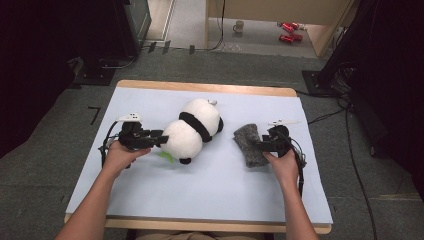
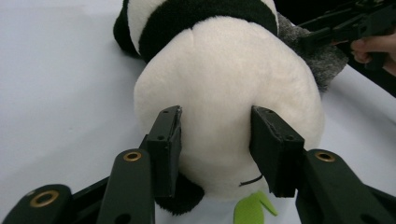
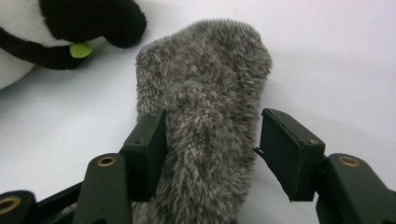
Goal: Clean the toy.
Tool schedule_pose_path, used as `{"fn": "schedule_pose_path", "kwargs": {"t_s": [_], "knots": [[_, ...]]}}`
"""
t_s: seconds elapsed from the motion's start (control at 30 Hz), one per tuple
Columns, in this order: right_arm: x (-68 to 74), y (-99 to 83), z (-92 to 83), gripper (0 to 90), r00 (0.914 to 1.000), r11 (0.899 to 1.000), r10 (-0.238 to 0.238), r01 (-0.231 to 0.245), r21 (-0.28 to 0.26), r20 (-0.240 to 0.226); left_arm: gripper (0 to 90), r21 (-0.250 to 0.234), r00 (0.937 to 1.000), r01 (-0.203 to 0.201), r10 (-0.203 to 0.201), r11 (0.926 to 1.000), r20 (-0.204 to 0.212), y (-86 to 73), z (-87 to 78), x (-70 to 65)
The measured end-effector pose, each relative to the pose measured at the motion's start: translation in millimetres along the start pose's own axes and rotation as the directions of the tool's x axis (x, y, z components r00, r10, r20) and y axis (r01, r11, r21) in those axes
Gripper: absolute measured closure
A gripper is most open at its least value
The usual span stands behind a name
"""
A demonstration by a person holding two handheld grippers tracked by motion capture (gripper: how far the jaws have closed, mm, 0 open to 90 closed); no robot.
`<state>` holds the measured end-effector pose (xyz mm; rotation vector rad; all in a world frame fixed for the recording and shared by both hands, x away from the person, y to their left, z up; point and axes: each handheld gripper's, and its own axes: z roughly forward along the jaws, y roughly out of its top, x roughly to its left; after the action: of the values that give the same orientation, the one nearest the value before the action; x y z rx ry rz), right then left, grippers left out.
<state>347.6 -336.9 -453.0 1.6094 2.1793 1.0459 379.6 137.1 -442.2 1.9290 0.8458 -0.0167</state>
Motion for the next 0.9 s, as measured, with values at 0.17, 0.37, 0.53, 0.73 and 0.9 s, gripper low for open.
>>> {"fn": "schedule_pose_path", "kwargs": {"t_s": [0.17,0.37,0.53,0.73,0.9], "knots": [[-7.0,-0.5,-7.9,44.7,1.0000,0.999,-0.003,0.002,-0.035,-0.006,67.7,0.012,0.9999,-0.015,0.015,0.9998,0.003,0.7,-1.4,-1.9],[-12.3,-0.6,-14.0,41.2,0.9997,0.998,0.024,-0.025,-0.055,-0.008,65.7,0.006,0.9998,-0.012,0.012,0.9999,-0.016,-0.8,-4.2,1.0],[-17.9,0.3,-20.9,41.3,0.9995,0.997,0.029,-0.027,-0.077,0.014,58.0,0.000,0.9993,-0.018,0.018,0.9998,-0.034,-1.2,-5.6,1.5],[-26.9,-2.5,-24.3,41.8,0.9986,0.997,0.038,-0.035,-0.075,0.038,48.8,-0.002,0.9983,-0.024,0.024,0.9997,-0.053,-0.8,-10.9,2.1],[-35.8,-5.3,-26.5,40.9,0.9970,0.996,0.052,-0.048,-0.069,0.057,44.5,-0.010,0.9955,-0.034,0.033,0.9994,-0.089,-1.2,-19.7,5.1]]}}
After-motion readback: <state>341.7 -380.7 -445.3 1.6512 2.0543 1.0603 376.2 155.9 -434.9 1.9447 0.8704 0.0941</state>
